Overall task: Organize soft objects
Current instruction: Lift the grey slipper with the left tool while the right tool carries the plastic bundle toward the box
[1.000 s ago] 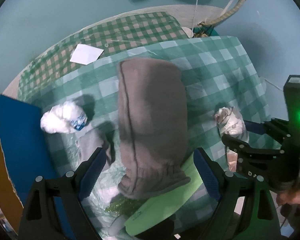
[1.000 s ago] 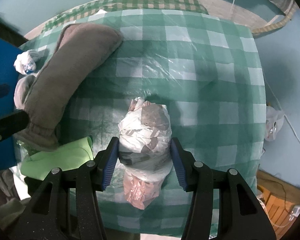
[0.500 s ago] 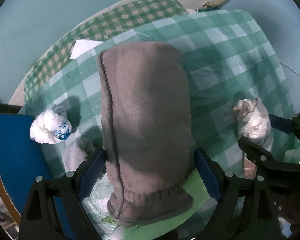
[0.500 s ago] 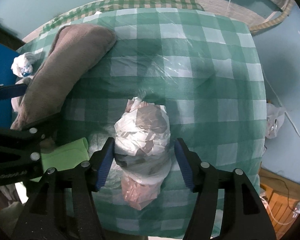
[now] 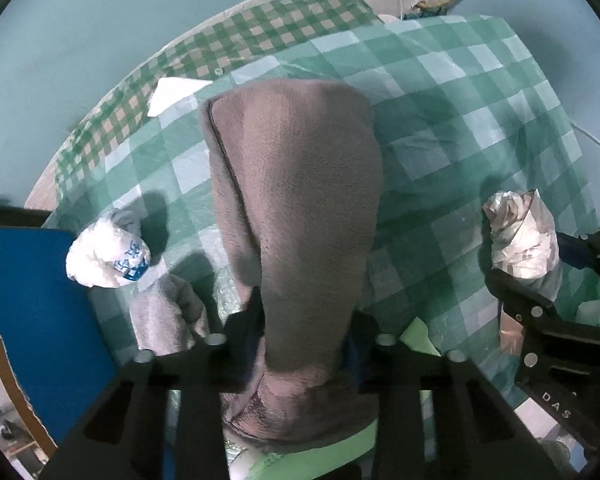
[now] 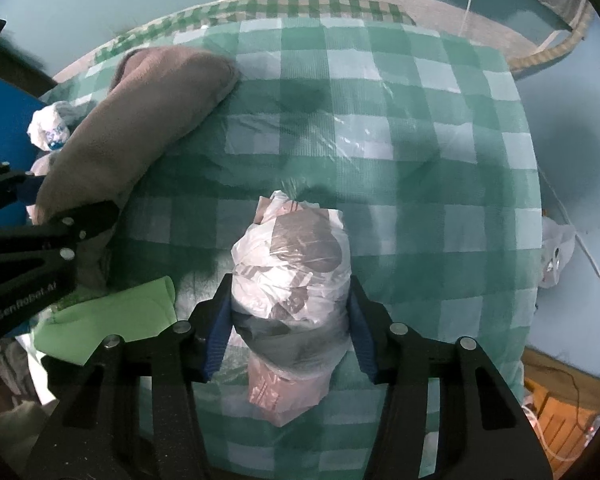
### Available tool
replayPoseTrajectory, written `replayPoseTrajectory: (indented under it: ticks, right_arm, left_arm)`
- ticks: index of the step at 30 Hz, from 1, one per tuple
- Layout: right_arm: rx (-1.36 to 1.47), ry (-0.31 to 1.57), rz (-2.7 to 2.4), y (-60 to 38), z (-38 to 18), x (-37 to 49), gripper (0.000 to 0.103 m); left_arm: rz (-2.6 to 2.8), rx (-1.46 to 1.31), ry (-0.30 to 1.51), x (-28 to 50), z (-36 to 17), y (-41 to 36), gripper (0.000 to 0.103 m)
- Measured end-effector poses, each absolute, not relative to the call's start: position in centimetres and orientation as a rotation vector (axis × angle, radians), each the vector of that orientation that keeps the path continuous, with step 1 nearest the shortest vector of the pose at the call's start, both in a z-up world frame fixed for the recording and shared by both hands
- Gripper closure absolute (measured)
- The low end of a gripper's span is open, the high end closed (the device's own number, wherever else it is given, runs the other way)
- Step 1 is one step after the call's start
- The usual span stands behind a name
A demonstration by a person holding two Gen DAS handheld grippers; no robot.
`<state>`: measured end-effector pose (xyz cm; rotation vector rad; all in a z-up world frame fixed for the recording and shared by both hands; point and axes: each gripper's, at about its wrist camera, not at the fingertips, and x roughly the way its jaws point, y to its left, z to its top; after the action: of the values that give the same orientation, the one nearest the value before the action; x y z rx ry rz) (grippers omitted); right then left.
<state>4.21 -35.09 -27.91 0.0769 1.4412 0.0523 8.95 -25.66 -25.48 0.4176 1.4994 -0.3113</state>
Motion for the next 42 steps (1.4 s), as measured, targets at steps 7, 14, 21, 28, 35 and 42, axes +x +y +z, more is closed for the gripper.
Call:
replayPoseTrajectory:
  ticks: [7, 14, 21, 28, 35, 42]
  right_arm:
    - [0.069, 1.415, 0.057, -35.3, -26.6, 3.4, 0.051]
    - [0.033, 1.392, 0.062, -35.3, -24.3, 2.3, 0.051]
    - [0.032, 1.372, 0.061, -35.0, -22.1, 2.4, 0.051]
    - [0.002, 1.337, 0.074, -34.1, -19.3, 2.5, 0.051]
    - [-0.020, 1.305, 0.102, -32.3, -16.5, 2.5, 0.051]
    - [-0.052, 1.272, 0.147, -29.8, -14.0, 3.0, 0.051]
  left_arm:
    - [-0.340, 0.398, 1.447, 8.5, -23.8, -24.9, 0.079]
    - [-0.355, 0.416, 1.353, 7.6, -20.8, -24.2, 0.079]
    - [-0.370, 0.432, 1.297, 6.7, -18.3, -22.7, 0.079]
    - [-0.370, 0.430, 1.242, 4.8, -15.3, -21.0, 0.079]
    - [-0.359, 0.412, 1.196, 4.0, -12.6, -19.0, 0.079]
    - [-0.332, 0.398, 1.155, 3.1, -10.3, -16.9, 0.079]
